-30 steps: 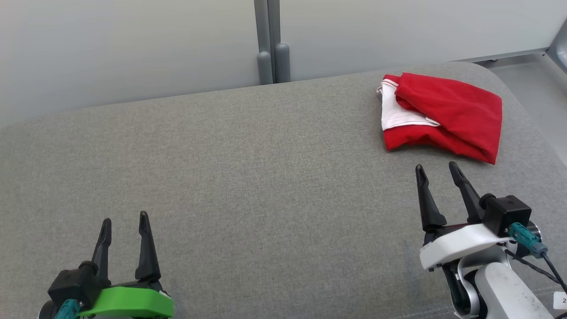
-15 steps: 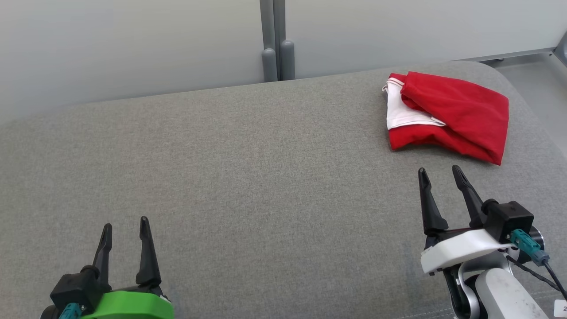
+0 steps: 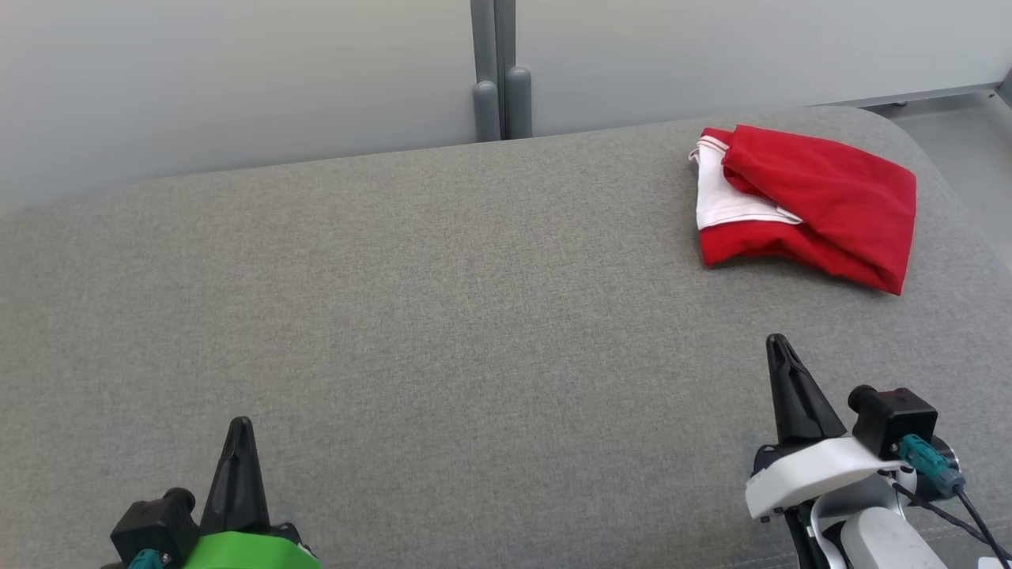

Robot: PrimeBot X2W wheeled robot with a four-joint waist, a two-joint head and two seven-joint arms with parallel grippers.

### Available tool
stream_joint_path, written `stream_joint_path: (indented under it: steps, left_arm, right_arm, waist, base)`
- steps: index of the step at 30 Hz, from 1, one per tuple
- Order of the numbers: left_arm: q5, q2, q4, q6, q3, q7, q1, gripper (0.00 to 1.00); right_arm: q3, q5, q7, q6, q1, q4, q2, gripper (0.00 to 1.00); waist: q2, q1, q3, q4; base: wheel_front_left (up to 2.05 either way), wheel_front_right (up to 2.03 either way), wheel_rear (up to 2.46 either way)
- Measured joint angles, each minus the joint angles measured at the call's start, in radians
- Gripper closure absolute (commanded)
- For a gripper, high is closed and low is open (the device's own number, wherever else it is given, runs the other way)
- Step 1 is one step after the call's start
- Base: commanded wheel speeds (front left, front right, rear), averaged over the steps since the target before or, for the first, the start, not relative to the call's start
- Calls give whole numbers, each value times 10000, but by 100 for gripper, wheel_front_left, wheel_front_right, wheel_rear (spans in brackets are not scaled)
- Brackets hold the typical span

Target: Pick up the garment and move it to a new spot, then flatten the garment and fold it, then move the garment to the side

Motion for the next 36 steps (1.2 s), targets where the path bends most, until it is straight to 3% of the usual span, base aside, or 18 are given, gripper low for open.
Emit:
stream_joint_path:
  steps: [36]
  left_arm:
    - [-4844, 102, -259, -188, 349, 907, -19, 100]
  right_arm:
    - [-1108, 5060, 903, 349, 115, -263, 178, 100]
  waist:
    - [0, 0, -21, 7]
  base:
    - [0, 0, 0]
